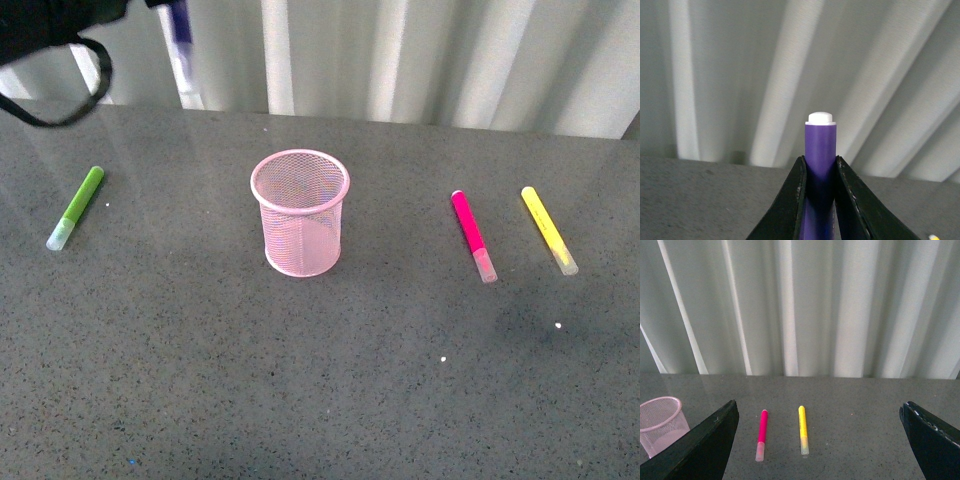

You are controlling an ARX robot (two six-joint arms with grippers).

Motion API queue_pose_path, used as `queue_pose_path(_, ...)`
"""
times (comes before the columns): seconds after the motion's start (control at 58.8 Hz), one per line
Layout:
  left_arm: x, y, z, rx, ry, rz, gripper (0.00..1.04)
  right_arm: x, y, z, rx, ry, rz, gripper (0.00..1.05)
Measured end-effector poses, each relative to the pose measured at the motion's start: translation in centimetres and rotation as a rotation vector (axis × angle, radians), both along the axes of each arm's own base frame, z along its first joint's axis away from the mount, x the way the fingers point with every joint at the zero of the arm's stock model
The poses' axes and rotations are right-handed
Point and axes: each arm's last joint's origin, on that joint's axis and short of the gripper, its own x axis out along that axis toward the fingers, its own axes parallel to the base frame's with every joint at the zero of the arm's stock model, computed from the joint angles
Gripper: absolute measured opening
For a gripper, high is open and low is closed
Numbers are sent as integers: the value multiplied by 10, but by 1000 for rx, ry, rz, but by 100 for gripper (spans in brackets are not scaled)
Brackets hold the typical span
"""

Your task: Insert purple and pink pens into pink cup

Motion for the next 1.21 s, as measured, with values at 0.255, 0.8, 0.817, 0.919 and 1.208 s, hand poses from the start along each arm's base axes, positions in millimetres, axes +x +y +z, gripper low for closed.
queue_pose_path(0.255,-15,-44,-19,-66,6,13,13,0,0,0,0,0,0,98)
queue_pose_path(0.8,-15,-85,-56,-98,53,-21,13,0,0,0,0,0,0,98)
queue_pose_path(0.817,-14,-85,-56,-96,51,-21,13,0,0,0,0,0,0,98)
queue_pose_path(0.919,-7,-84,-56,-93,41,-15,13,0,0,0,0,0,0,98)
queue_pose_path(1.208,6,-78,-68,-64,66,13,13,0,0,0,0,0,0,98)
